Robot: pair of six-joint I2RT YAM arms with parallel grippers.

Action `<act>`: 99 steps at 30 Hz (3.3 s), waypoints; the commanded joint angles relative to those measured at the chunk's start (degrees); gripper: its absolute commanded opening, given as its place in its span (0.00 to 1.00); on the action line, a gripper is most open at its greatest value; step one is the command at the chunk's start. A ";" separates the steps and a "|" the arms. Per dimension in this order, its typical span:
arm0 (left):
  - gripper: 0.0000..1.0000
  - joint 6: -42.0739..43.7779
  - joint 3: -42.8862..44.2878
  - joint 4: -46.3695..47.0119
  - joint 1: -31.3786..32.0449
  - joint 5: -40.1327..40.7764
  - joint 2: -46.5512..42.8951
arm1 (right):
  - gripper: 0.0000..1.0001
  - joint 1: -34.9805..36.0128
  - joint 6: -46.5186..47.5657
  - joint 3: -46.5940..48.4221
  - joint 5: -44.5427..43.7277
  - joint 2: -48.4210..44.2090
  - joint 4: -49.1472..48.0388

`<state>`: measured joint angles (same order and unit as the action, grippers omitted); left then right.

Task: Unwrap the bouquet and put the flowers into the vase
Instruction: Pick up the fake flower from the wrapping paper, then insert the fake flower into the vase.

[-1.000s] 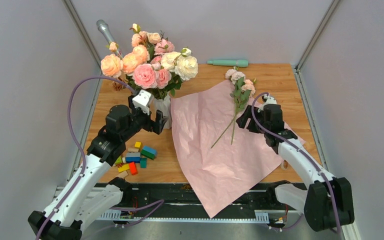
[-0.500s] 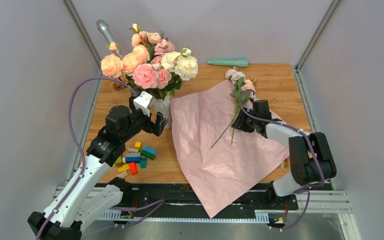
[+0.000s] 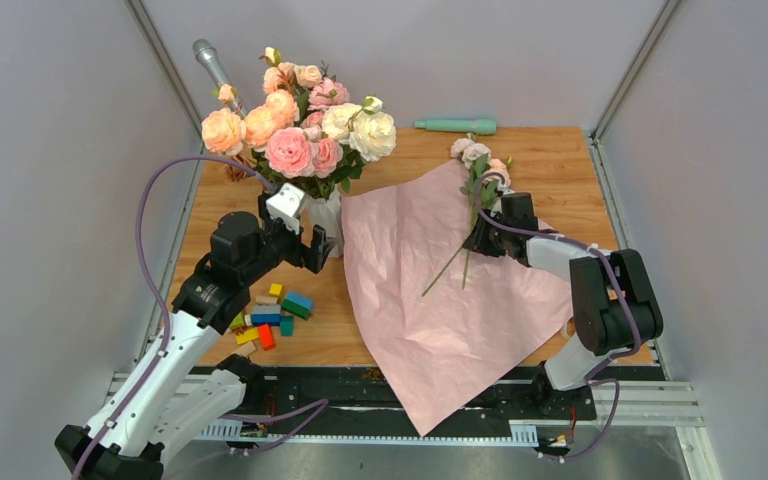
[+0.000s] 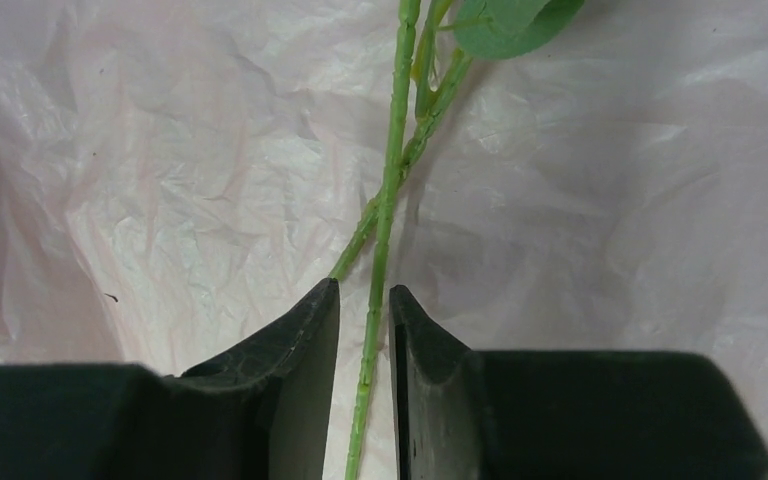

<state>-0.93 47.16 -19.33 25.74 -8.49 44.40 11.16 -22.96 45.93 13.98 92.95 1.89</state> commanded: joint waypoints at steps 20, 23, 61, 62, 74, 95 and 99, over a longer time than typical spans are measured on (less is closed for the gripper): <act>1.00 0.84 -0.13 0.59 -0.21 -0.91 -0.86 | 0.19 -0.24 0.38 3.46 -0.40 4.31 -3.36; 1.00 0.84 -0.06 0.55 -0.17 -0.93 -0.87 | 0.16 -0.21 0.12 3.75 0.05 5.31 -3.71; 1.00 -27.14 2.26 13.87 1.25 -11.51 -6.39 | 0.00 9.56 0.34 -9.94 4.14 -50.74 -11.56; 1.00 -27.56 3.10 14.69 2.04 -11.52 -6.36 | 0.00 11.22 0.93 -9.24 3.94 -52.43 -11.56; 1.00 -27.81 15.92 19.77 8.36 -20.38 0.74 | 0.00 32.00 8.90 0.97 5.26 -52.06 -13.08; 0.96 -33.08 20.33 31.18 8.63 -18.41 6.37 | 0.00 42.05 13.29 6.47 9.12 -42.89 -11.10; 0.90 -33.18 20.28 31.45 8.61 -18.42 5.79 | 0.00 42.08 13.30 6.31 9.10 -42.47 -11.21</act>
<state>-33.21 65.36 8.80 34.11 -27.03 51.31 52.86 -10.76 50.28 22.17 50.33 -7.70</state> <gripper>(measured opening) 0.922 0.038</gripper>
